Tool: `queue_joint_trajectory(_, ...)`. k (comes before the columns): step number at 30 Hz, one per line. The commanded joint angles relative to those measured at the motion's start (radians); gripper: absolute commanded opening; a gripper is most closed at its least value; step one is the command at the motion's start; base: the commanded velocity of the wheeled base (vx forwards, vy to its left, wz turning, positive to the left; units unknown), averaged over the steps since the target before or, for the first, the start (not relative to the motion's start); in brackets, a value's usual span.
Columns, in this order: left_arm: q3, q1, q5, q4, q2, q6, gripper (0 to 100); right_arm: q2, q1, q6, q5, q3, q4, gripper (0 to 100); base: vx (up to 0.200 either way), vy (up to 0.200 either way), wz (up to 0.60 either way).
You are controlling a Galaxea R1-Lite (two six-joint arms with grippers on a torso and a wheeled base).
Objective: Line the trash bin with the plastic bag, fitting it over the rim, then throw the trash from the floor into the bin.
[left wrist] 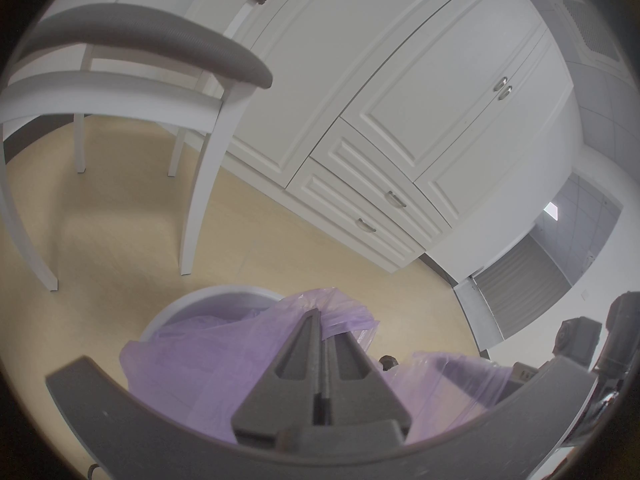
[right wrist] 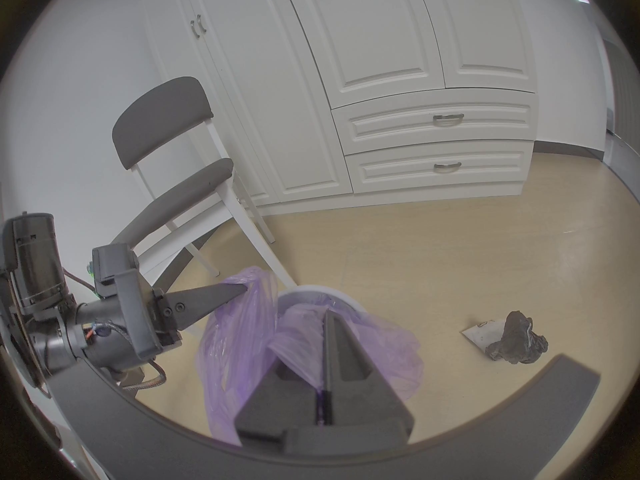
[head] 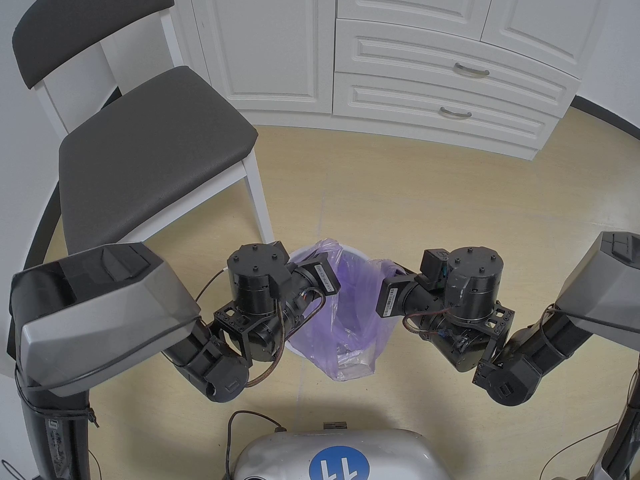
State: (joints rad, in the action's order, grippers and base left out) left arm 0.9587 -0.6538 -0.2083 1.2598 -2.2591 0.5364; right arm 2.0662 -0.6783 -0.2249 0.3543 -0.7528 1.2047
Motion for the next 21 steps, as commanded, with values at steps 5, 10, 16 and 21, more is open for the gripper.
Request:
queue_joint_trajectory(5,0.009,-0.04,0.0,0.001,-0.031,0.024,0,-0.004,-0.02,-0.007,-0.003,0.004,0.006,0,0.0,0.0,0.0)
queue_joint_trajectory(10,0.009,-0.075,0.0,0.033,-0.03,0.06,0,0.034,-0.081,-0.062,-0.008,0.003,0.09,0,0.0,0.0,0.0)
queue_joint_trajectory(16,0.017,-0.069,0.007,0.092,-0.086,0.074,0,0.097,-0.121,-0.088,-0.084,0.041,0.311,0,0.0,0.0,0.0)
queue_joint_trajectory(21,0.077,-0.01,0.009,0.09,-0.149,0.119,0,0.215,-0.129,-0.094,-0.139,0.047,0.366,0,0.0,0.0,0.0)
